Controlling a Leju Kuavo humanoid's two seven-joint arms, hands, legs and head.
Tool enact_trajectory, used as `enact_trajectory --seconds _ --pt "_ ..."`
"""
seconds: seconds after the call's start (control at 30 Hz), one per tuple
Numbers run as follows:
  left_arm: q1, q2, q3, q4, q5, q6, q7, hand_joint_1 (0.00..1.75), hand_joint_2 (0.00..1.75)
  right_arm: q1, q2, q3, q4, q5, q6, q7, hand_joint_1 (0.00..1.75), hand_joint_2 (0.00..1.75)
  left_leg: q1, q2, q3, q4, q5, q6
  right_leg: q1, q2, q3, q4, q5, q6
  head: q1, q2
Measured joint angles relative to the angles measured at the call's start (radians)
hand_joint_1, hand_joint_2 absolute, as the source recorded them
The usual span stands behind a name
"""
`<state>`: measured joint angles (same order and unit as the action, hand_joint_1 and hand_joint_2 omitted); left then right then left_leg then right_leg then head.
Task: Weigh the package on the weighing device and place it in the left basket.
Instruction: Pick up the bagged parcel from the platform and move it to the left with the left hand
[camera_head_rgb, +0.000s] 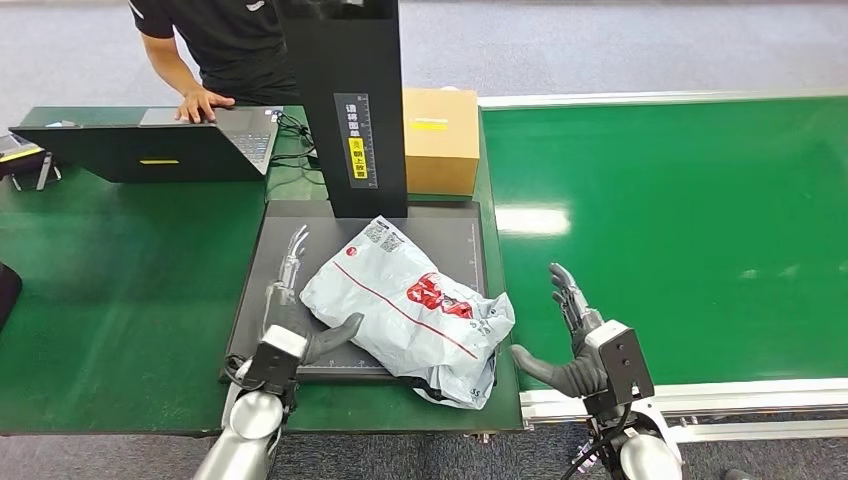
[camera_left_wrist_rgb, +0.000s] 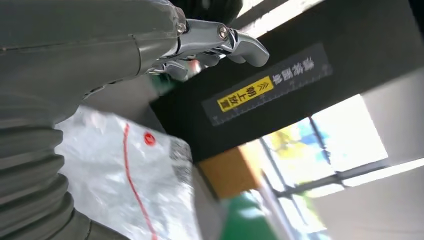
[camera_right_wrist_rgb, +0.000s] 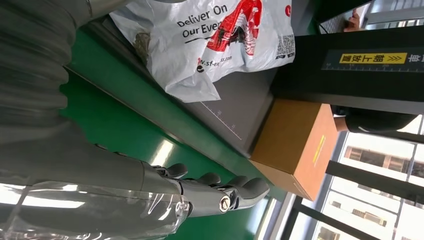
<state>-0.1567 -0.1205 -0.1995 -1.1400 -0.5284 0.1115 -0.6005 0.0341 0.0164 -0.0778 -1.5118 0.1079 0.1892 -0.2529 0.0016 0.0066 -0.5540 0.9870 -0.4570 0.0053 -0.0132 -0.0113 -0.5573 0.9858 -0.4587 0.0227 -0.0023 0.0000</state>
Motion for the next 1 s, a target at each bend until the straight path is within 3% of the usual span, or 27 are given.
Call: enact_trajectory --seconds 0.27,0.47,0.77,0.9,1.0 --pt "-0.114 0.027 -0.165 0.147 -0.420 0.018 0.239 0.00 1.75 -0.035 0.008 0.000 0.012 0.065 0.003 -0.009 0.00 1.75 0.000 0.000 0.000 0.000 0.000 0.000 0.000 0.000 0.000 0.000 0.001 0.000 0.000 0.000" --pt "-0.198 0.060 -0.231 0.251 -0.485 -0.038 0.299 0.00 1.75 -0.063 0.012 0.000 0.038 0.076 0.003 -0.016 0.00 1.75 0.000 0.000 0.000 0.000 0.001 -0.001 0.000 0.000 0.000 0.001 0.001 0.000 0.000 0.000" --pt "-0.275 0.087 -0.284 0.270 -0.523 -0.121 0.394 0.00 1.75 -0.079 0.012 0.000 0.049 0.076 0.004 -0.003 0.00 1.75 0.000 0.000 0.000 0.000 0.001 -0.001 0.000 0.000 0.000 0.001 0.001 0.000 0.000 0.000" --pt "-0.295 0.092 -0.302 0.270 -0.534 -0.156 0.424 1.75 1.75 -0.082 0.013 0.000 0.049 0.076 0.005 0.002 0.00 1.75 0.000 0.000 0.000 0.000 0.001 -0.001 0.000 0.000 0.000 0.001 0.001 0.000 0.000 0.000" --pt "-0.303 0.094 -0.314 0.270 -0.535 -0.167 0.429 1.75 1.75 -0.082 0.013 0.000 0.049 0.076 0.005 0.006 0.00 1.75 0.000 0.000 0.000 0.000 0.001 -0.001 0.000 0.000 0.000 0.001 0.001 0.000 0.000 0.000"
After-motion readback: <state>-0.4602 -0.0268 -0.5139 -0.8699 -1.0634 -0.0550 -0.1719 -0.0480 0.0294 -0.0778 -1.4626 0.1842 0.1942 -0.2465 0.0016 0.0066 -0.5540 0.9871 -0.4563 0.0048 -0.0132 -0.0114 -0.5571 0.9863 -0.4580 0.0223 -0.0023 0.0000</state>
